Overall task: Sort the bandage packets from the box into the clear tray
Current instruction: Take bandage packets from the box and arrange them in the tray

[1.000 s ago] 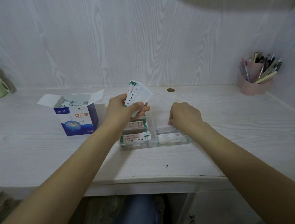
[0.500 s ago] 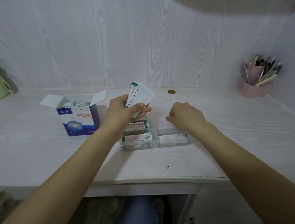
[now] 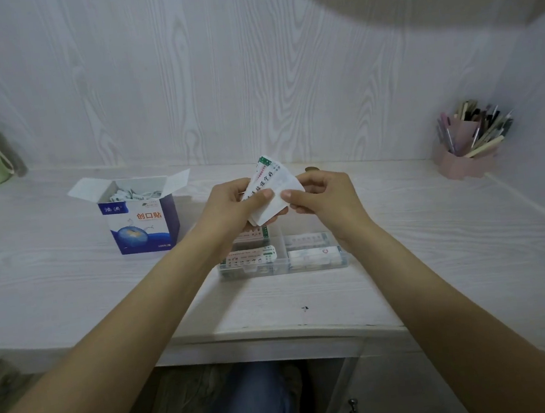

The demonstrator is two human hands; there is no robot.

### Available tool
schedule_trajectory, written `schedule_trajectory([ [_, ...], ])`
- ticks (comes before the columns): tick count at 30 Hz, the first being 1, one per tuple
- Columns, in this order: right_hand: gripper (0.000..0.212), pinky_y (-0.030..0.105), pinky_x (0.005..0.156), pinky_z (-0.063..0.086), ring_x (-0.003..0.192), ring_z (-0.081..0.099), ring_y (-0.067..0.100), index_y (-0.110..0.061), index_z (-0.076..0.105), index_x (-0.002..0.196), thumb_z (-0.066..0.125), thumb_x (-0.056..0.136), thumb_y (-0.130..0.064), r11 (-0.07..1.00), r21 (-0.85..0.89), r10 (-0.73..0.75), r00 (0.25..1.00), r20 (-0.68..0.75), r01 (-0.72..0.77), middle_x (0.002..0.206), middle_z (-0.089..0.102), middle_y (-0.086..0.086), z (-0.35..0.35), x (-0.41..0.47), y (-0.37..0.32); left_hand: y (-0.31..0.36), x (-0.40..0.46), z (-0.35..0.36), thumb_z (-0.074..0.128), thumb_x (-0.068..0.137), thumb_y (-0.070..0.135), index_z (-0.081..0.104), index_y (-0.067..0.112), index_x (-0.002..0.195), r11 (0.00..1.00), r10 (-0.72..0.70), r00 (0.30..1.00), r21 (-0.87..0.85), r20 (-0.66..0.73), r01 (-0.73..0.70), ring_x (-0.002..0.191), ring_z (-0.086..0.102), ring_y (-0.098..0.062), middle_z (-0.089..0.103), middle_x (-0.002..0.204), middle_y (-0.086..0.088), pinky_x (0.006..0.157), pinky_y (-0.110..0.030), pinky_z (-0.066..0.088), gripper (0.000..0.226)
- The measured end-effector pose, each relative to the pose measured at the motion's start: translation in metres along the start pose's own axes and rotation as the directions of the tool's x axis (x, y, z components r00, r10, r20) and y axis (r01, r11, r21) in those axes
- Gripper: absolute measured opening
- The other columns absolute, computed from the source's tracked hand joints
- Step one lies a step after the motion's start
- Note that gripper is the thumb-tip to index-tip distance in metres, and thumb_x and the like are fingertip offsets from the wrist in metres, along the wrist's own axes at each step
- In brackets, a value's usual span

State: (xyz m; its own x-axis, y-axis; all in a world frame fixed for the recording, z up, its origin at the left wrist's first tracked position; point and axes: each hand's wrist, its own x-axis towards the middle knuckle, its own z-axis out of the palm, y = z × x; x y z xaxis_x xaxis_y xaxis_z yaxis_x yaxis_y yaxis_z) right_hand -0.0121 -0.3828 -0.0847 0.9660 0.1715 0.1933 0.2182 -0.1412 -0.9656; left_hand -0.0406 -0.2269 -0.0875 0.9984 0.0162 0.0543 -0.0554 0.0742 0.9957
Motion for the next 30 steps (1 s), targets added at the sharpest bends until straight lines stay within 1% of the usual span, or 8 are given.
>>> schedule_trajectory([
  [4,0.011,0.016,0.062,0.053,0.062,0.063,0.007,-0.007,0.069,0.090,0.071,0.081,-0.002,0.998,0.052,0.028,0.999,-0.022,-0.027,0.076,0.069,0.005,0.000,-0.004,0.000,0.001,0.001,0.001,0.069,0.083,0.008,0.066,0.020,0.087,0.994,0.023,0.998,0.110,-0.059,-0.017,0.070,0.065,-0.014,0.068,0.085,-0.003,0.062,-0.026,0.056,0.013],
  [11,0.008,0.017,0.058,0.050,0.058,0.058,0.007,-0.010,0.064,0.082,0.069,0.084,-0.004,0.991,0.098,0.094,0.994,-0.051,-0.089,0.068,0.064,0.002,-0.003,-0.008,0.000,0.001,-0.001,0.004,0.062,0.089,0.013,0.067,0.015,0.096,0.999,0.003,1.000,0.053,0.022,-0.004,0.078,0.072,-0.015,0.072,0.089,-0.004,0.061,-0.022,0.057,0.009],
  [15,0.013,0.023,0.060,0.055,0.058,0.057,0.011,-0.008,0.066,0.093,0.066,0.084,0.002,0.954,0.269,0.158,0.985,-0.067,-0.134,0.070,0.060,0.006,-0.007,-0.010,-0.001,0.002,-0.001,0.002,0.061,0.090,0.013,0.066,0.017,0.093,0.997,0.016,1.000,0.075,-0.026,-0.014,0.073,0.068,-0.008,0.070,0.090,-0.002,0.059,-0.018,0.054,0.008],
  [18,0.007,0.024,0.057,0.057,0.057,0.062,0.011,-0.006,0.066,0.087,0.065,0.086,0.001,0.943,0.288,0.190,0.981,-0.048,-0.168,0.072,0.062,0.007,-0.012,-0.011,-0.001,0.002,-0.001,0.000,0.061,0.089,0.012,0.066,0.016,0.090,0.998,0.008,0.999,0.065,-0.046,-0.004,0.075,0.067,-0.010,0.068,0.095,-0.004,0.058,-0.017,0.054,0.006],
  [21,0.003,0.020,0.065,0.056,0.066,0.068,0.013,0.000,0.065,0.086,0.062,0.087,0.000,0.905,0.393,0.182,0.983,-0.010,-0.163,0.080,0.065,0.014,-0.015,-0.007,0.000,0.001,-0.001,-0.001,0.062,0.089,0.010,0.065,0.015,0.088,0.999,0.020,0.996,0.048,-0.083,-0.016,0.073,0.067,-0.013,0.066,0.093,-0.005,0.057,-0.017,0.054,0.006],
  [23,0.010,0.018,0.072,0.056,0.073,0.069,0.014,0.002,0.065,0.086,0.060,0.090,-0.005,0.865,0.479,0.169,0.986,0.008,-0.152,0.082,0.067,0.014,-0.018,-0.005,0.001,0.000,0.001,0.001,0.061,0.090,0.009,0.064,0.014,0.088,0.999,0.027,0.994,0.036,-0.104,-0.024,0.070,0.066,-0.015,0.065,0.089,-0.005,0.057,-0.018,0.055,0.006],
  [27,0.019,0.020,0.073,0.057,0.070,0.068,0.015,-0.002,0.067,0.082,0.058,0.093,-0.015,0.848,0.499,0.214,0.977,-0.008,-0.181,0.072,0.067,0.008,-0.021,-0.002,0.002,-0.001,0.006,0.007,0.061,0.091,0.009,0.063,0.013,0.095,0.998,0.062,0.988,0.025,-0.139,-0.059,0.077,0.069,-0.014,0.068,0.085,-0.001,0.067,-0.024,0.059,0.007],
  [30,0.019,0.019,0.070,0.057,0.073,0.065,0.020,0.003,0.063,0.073,0.057,0.090,0.000,0.866,0.458,0.223,0.975,0.006,-0.200,0.075,0.064,0.013,-0.024,-0.001,0.007,-0.002,0.010,0.007,0.059,0.092,0.009,0.062,0.014,0.099,0.998,0.066,0.982,0.006,-0.175,-0.066,0.074,0.070,-0.008,0.070,0.084,0.000,0.070,-0.024,0.059,0.009],
])
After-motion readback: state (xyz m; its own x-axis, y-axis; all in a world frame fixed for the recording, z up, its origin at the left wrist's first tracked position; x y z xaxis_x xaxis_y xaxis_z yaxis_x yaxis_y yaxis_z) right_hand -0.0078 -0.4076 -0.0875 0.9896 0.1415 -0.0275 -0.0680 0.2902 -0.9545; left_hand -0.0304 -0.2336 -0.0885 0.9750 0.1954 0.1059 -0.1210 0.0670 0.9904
